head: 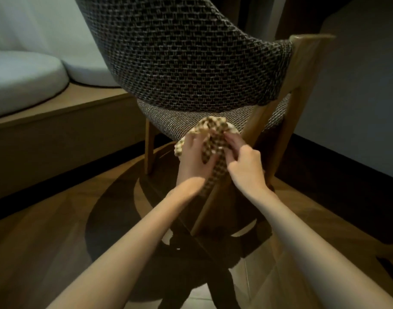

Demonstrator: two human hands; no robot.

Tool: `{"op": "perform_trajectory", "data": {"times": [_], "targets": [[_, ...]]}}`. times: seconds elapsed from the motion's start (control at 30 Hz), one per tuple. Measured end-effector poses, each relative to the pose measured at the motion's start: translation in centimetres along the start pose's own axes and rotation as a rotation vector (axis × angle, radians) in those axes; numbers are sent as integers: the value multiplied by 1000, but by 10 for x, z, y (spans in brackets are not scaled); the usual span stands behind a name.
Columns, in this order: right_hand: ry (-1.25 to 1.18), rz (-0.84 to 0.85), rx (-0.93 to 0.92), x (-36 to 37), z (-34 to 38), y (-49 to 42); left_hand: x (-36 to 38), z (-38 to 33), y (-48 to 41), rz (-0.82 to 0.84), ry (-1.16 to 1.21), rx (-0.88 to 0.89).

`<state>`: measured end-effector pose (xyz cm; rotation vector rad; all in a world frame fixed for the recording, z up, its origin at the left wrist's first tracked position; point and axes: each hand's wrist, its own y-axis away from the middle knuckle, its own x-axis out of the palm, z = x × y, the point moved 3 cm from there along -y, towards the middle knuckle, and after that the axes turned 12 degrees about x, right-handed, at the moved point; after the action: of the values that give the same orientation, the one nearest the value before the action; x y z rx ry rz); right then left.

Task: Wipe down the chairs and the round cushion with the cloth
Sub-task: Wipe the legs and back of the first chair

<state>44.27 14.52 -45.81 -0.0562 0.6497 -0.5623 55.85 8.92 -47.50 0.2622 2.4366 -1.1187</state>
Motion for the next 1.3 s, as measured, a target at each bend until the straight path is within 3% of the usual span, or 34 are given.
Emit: {"op": "perform_trajectory", "data": {"times": [0.07, 0.13, 0.23, 0.33, 0.5, 0.6, 0.67, 0.77, 0.87, 1.13, 1.3], "targets": [[128, 27, -33, -7, -1, 5, 6, 3, 5, 133, -259, 185], [141, -63, -96, -26, 2, 15, 7, 8, 4, 179, -428, 284], [140, -297, -291, -60, 16, 23, 14, 14, -6, 363, -480, 314], [126, -454, -373, -79, 29, 13, 17, 14, -15, 412, -472, 446], [195, -234, -285, -67, 38, -11, 10, 26, -18, 444, -515, 583], [258, -187, -292, -59, 37, -15, 0, 30, -16, 406, -490, 654], [274, -188, -294, -58, 38, -16, -8, 39, -14, 416, -469, 609], [263, -188, -284, -56, 37, -16, -28, 66, -12, 412, -381, 347], [237, -219, -267, -50, 37, -15, -47, 88, -5, 401, -448, 125], [140, -204, -134, -32, 52, 8, -52, 25, 23, 553, -280, 176], [140, -49, 56, -39, 76, 27, -91, -15, 16, 602, -76, -90]]}}
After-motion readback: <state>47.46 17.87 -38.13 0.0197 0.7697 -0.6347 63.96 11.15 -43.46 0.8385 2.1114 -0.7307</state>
